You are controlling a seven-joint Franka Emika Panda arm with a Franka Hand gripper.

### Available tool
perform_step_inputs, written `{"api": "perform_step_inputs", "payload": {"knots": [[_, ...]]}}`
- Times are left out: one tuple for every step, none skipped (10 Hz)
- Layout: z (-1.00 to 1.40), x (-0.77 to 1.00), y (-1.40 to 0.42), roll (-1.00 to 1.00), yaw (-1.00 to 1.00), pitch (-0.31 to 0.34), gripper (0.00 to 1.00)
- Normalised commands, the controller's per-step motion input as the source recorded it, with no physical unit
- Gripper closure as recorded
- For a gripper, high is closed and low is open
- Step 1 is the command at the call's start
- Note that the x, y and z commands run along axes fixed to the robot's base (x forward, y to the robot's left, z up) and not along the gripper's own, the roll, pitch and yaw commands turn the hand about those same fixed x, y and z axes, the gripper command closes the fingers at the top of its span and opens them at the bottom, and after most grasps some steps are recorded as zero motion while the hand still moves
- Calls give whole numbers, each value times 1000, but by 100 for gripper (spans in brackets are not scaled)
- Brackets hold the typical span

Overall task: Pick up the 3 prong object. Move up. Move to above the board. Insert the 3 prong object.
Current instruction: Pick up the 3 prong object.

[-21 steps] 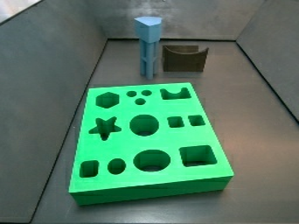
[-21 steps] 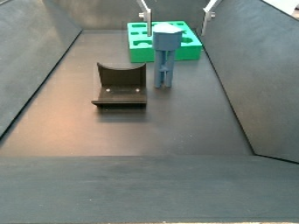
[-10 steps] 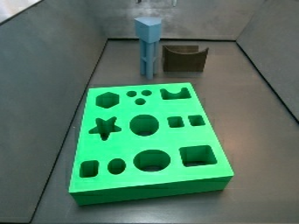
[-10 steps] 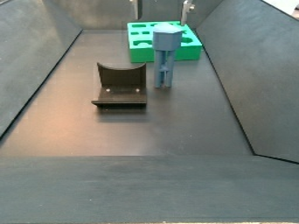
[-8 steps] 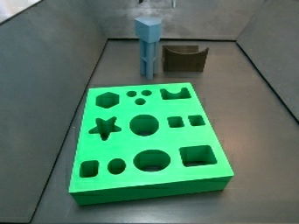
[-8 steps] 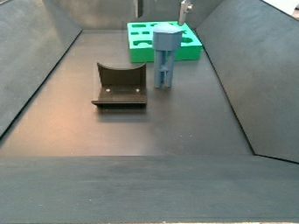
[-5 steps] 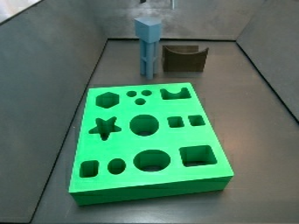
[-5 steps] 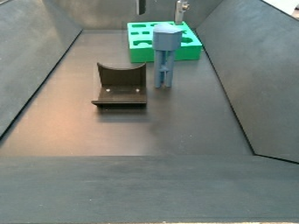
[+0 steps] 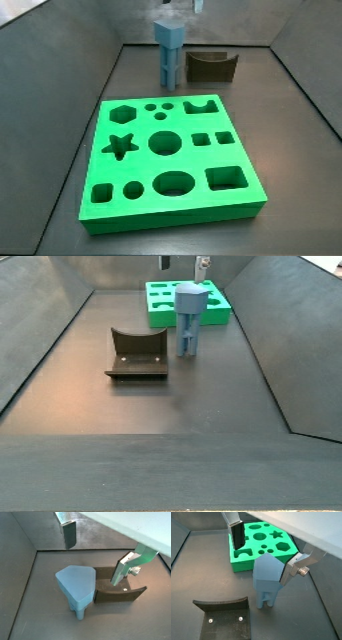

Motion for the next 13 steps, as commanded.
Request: {"api": "perform_step_inputs", "payload": {"knots": [[-429, 0, -57, 86, 0, -43, 0], [-223, 0, 0, 39, 0, 0, 0], [-194, 0, -63, 63, 0, 0, 0], [-186, 0, -106, 39, 0, -11, 0], [-100, 0, -60, 17, 0, 0, 0], [-157, -46, -60, 51, 0, 0, 0], [-200, -83, -43, 91, 0, 0, 0], [-220, -60, -80, 117, 0, 0, 0], [-240, -54, -109, 149, 0, 0, 0], [-366, -120, -89, 151, 0, -20, 0], [-434, -140, -97, 151, 0, -40, 0], [-414, -129, -71, 116, 0, -59, 0], [-337, -80, -11, 59, 0, -63, 0]]}}
